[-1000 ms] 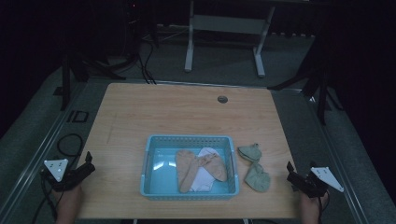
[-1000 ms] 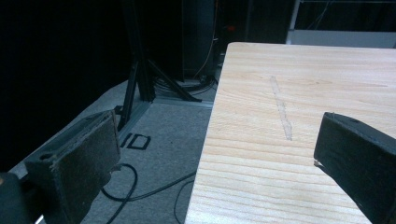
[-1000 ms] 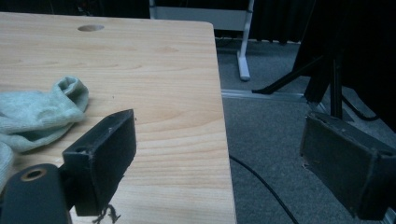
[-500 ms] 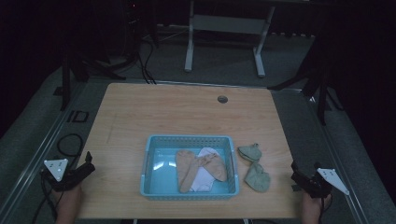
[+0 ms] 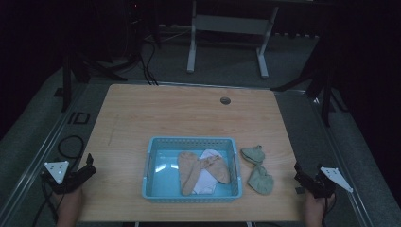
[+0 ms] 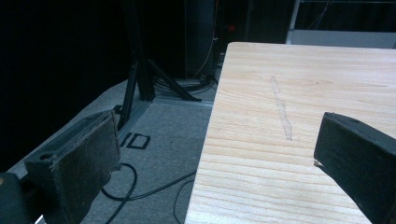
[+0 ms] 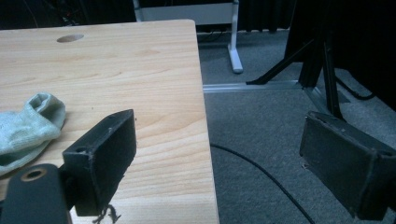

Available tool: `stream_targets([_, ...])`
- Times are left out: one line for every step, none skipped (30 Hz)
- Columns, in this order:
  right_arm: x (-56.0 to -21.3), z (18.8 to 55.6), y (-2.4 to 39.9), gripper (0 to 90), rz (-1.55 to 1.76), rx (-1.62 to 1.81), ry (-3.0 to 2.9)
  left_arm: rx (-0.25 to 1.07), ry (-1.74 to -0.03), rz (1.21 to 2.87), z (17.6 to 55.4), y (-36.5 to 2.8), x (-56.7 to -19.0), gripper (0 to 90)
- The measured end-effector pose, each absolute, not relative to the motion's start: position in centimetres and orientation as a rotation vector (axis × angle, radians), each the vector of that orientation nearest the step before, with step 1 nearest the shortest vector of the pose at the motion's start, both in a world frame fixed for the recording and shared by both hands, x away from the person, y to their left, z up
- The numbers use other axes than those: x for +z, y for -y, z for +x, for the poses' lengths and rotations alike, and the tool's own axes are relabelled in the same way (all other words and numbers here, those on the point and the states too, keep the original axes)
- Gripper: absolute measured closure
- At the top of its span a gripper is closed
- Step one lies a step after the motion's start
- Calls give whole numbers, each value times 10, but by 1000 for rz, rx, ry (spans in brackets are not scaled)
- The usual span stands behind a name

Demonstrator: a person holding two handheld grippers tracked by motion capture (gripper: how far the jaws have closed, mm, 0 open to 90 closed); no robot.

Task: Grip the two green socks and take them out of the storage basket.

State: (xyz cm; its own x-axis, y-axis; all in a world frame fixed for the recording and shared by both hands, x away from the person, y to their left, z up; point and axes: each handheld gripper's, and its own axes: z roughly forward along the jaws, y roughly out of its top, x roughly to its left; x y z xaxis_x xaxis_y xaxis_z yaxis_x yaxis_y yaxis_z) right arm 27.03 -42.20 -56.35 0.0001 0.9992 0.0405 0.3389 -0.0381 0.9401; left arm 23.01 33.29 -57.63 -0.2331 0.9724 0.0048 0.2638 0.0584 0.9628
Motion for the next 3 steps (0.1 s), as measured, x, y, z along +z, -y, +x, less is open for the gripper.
stream_targets([-564, 270, 422, 108, 1491, 1059, -1445, 1218, -1601, 1267, 230, -333, -576, 4])
stream_targets([-564, 271, 422, 108, 1488, 1055, -1447, 1218, -1600, 1267, 230, -333, -576, 4])
stream_targets([-564, 271, 422, 108, 1487, 1053, -1449, 1217, -1600, 1267, 230, -333, -576, 4])
